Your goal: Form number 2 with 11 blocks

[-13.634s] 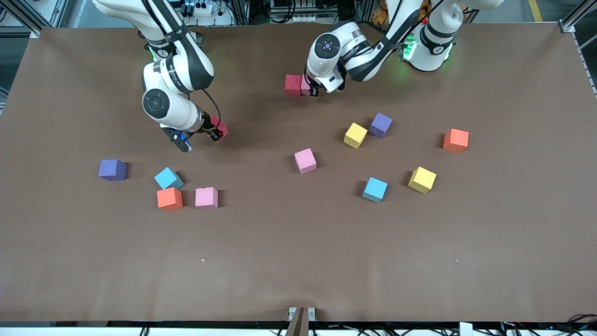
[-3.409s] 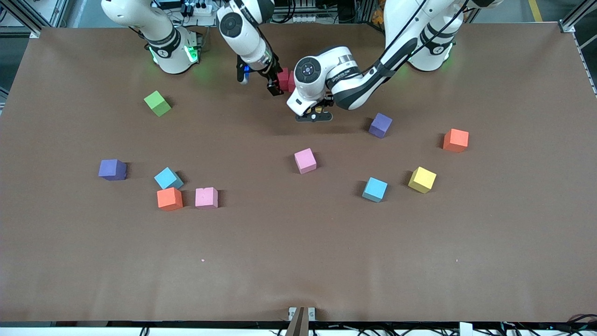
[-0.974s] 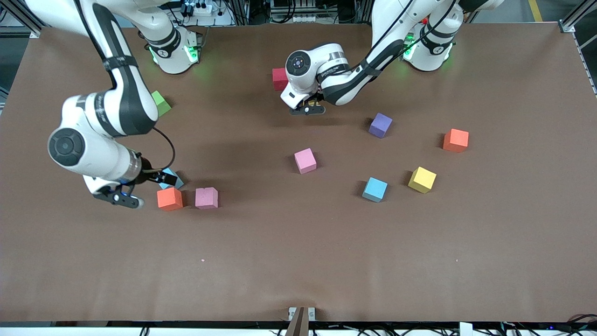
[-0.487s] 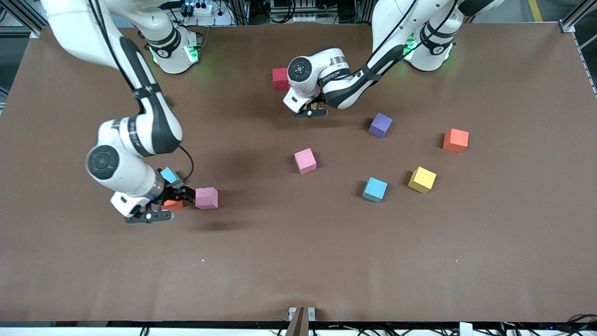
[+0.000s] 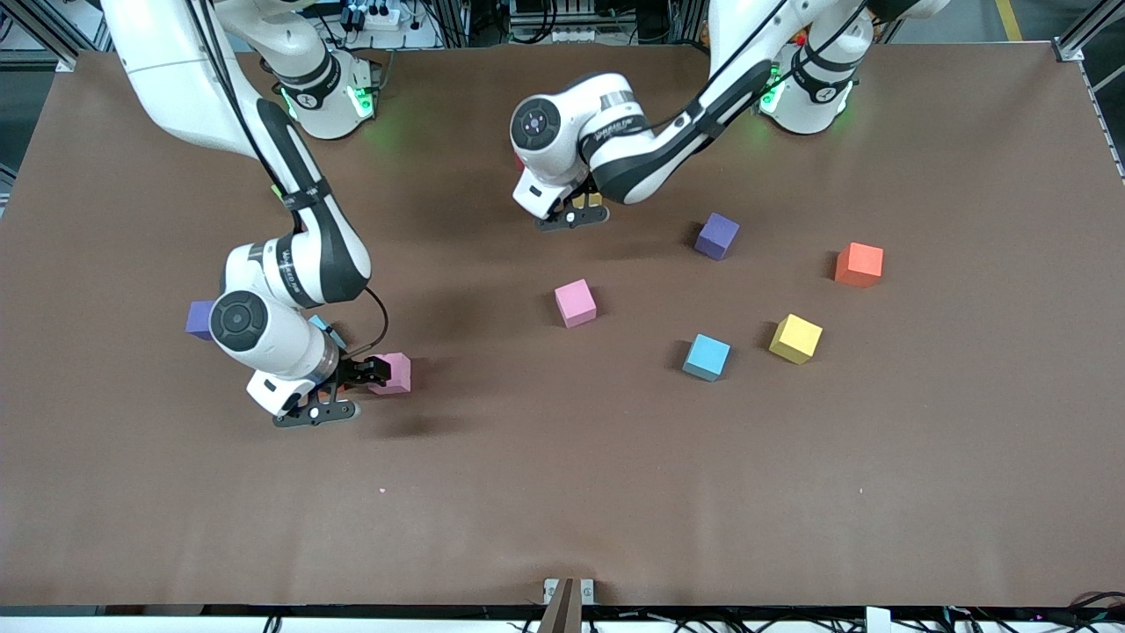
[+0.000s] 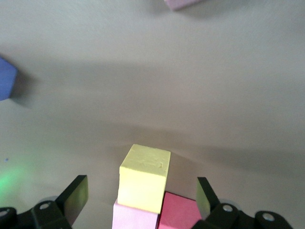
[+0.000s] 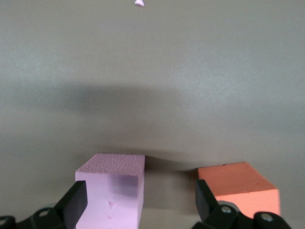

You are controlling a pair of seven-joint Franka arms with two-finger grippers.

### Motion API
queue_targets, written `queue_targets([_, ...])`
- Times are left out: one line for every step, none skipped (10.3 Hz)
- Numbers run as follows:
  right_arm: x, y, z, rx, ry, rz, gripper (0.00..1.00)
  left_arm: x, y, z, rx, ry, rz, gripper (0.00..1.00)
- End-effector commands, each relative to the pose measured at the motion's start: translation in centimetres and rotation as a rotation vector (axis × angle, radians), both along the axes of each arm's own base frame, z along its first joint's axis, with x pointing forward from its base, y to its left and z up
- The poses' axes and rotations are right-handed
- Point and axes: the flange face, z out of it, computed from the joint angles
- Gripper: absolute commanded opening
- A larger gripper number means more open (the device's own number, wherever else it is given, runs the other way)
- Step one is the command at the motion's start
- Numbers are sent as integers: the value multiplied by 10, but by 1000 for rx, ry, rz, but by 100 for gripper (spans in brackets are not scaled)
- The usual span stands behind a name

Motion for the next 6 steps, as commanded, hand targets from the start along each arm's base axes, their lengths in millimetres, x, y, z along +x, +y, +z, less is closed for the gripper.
queue_targets([-2, 18, -3, 36, 1, 7, 100, 17, 21, 43, 19, -37, 65, 100])
queue_targets([-3, 22, -8, 34, 4, 9, 100, 37, 37, 46, 23, -39, 99, 100])
queue_targets([-3, 23, -12, 33, 2, 9, 100, 54, 53, 53, 34, -44, 127, 100])
queue_targets([-3, 23, -19, 32, -3, 7, 100, 74, 75, 58, 52, -39, 148, 100])
queue_targets([-5, 31, -24, 31, -6, 18, 100, 91, 97, 59, 61, -22, 138, 100])
queue_targets([-6, 29, -28, 29, -2, 18, 100, 115, 125, 61, 58, -20, 158, 100])
